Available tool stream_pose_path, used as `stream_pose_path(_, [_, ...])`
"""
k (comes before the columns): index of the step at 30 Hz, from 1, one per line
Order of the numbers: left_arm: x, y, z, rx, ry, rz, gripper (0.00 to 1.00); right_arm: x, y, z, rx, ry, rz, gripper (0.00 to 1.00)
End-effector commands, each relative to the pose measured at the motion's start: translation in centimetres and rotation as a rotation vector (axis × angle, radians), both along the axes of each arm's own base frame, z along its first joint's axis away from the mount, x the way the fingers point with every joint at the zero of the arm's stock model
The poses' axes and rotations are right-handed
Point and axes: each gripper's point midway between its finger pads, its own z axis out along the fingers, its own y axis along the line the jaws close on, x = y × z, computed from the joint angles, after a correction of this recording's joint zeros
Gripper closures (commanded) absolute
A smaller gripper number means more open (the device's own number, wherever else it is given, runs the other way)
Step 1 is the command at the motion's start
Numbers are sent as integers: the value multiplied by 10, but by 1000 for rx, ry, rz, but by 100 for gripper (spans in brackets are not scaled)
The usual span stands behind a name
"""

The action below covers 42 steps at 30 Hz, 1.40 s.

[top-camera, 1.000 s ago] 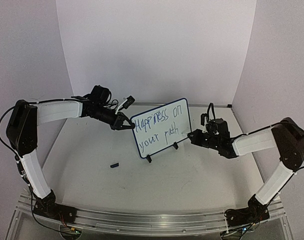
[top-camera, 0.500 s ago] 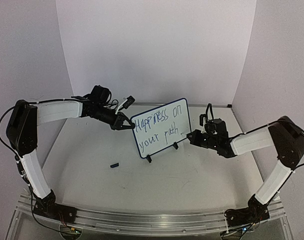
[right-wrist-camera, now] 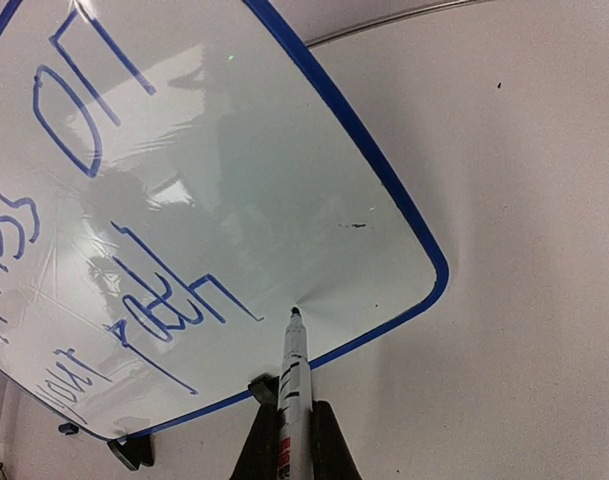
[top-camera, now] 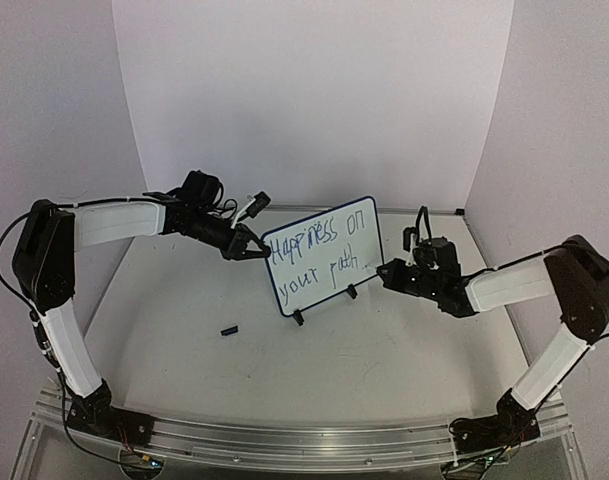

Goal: Write a sentence on the whiteboard
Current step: Write a sentence on the whiteboard, then place the whiteboard at the center of the board.

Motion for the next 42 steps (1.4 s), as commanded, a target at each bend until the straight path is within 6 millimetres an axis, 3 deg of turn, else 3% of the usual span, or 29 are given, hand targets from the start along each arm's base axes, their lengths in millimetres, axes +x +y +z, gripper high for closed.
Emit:
stream_pose_path(1, [-16, 3, -28, 101, 59, -15, 100, -1, -23, 42, 13, -112, -94, 100])
stream_pose_path(7, [-23, 0, -6, 42, 71, -26, 100, -11, -55, 68, -17, -200, -219, 100])
stream_pose_path(12, [-30, 3, 8, 27, 64, -29, 100, -19, -70, 82, -50, -237, -255, 100])
stream_pose_path(25, [-32, 17, 18, 36, 93, -22, 99, -29, -74, 93, -56, -250, -243, 100])
stream_pose_path(28, [-29, 18, 16, 50, 93, -7, 90, -28, -71, 96, -65, -249, -225, 100])
stream_pose_path(36, [-23, 27, 16, 82, 58, 66, 47, -37, -69, 121, -57, -294, -182, 100])
stream_pose_path(42, [-24, 37, 15, 99, 49, 137, 34, -47, -71, 129, -70, -316, -159, 100])
